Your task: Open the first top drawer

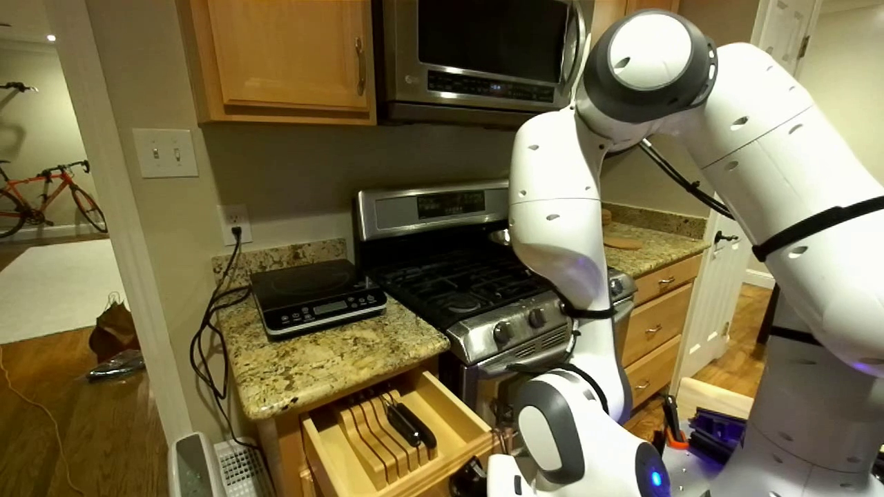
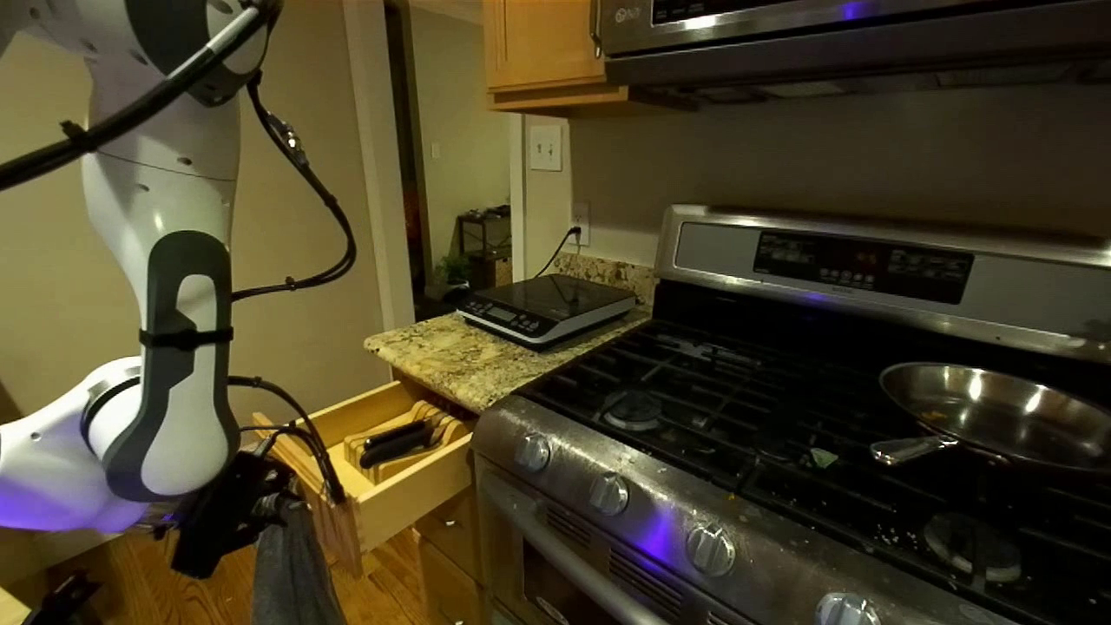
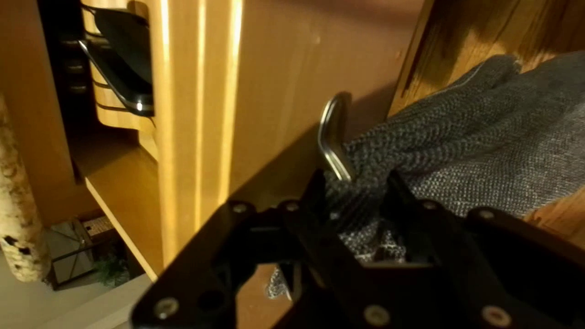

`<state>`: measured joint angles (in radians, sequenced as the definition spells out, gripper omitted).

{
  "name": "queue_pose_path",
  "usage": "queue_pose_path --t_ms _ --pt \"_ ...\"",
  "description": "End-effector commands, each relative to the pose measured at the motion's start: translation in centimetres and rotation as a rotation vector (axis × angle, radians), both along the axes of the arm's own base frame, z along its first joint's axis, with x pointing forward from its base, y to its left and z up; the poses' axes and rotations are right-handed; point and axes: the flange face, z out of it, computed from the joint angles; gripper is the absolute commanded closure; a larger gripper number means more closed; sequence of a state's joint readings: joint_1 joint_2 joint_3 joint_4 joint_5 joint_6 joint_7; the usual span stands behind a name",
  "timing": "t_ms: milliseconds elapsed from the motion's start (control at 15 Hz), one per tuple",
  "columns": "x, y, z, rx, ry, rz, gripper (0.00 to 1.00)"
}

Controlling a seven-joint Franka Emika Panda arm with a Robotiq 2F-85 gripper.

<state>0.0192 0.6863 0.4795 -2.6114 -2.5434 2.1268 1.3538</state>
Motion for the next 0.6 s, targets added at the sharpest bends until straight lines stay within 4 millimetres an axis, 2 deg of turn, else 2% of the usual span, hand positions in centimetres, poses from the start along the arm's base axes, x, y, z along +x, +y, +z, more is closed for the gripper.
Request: queue_pose_path --t_ms 0,333,533 --pt "-2.9 1.6 1.0 0.035 0.058 0.101 0.34" --pt "-3.5 1.8 4.7 0.041 0.149 0.226 0.03" --pt "-3.4 2.8 7.8 0.025 0.185 0.329 0.00"
